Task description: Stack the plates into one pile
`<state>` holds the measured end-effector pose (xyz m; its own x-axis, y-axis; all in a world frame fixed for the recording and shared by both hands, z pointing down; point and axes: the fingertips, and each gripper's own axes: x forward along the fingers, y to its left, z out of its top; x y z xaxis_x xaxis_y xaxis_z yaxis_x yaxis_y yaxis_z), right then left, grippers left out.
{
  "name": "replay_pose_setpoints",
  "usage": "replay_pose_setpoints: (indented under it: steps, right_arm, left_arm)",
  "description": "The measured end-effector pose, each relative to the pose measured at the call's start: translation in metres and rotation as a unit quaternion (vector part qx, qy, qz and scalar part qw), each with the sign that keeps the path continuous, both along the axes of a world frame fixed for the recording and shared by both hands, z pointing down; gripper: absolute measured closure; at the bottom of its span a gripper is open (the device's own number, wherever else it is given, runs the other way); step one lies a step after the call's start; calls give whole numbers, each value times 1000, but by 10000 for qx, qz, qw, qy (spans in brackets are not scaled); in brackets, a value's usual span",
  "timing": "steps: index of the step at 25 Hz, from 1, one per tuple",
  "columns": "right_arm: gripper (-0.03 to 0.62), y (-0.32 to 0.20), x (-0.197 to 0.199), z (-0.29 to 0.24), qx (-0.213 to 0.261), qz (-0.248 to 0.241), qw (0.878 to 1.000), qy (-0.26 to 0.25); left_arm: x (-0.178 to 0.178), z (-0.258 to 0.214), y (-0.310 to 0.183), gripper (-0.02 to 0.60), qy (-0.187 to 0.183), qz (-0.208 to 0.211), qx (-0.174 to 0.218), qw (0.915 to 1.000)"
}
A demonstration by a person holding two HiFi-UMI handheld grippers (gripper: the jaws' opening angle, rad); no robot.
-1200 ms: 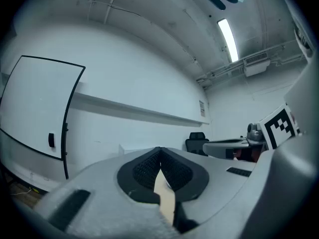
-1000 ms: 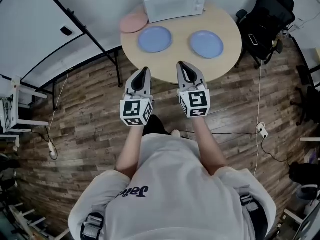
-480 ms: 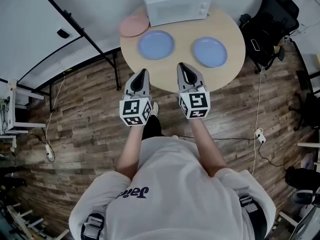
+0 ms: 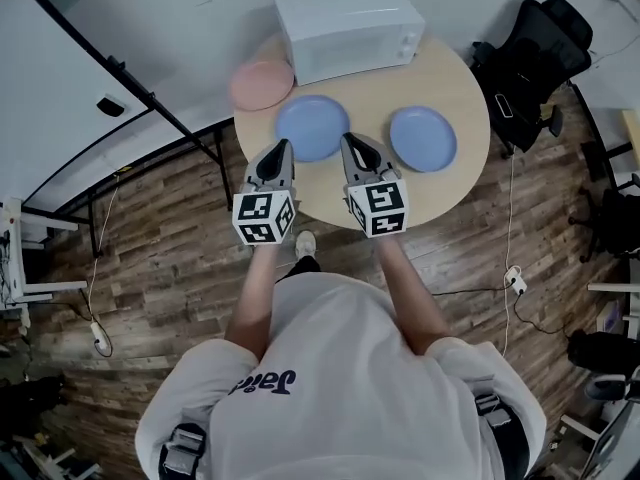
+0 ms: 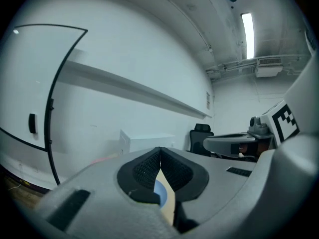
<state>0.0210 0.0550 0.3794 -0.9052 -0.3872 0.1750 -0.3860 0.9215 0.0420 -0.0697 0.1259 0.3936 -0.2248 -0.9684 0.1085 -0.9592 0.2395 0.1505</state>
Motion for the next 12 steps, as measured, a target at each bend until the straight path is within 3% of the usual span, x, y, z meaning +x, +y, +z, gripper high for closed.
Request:
replay_pose_setpoints:
  steps: [7, 12]
  right_arm:
    - [574, -35, -62, 47, -328, 199, 9953, 891]
    - [574, -41, -105, 74, -880, 287, 9906, 1009]
  left_arm:
    - [-57, 33, -40, 566, 311, 478, -455, 9973]
    - [-94, 53, -56, 566, 496, 726, -590, 9944]
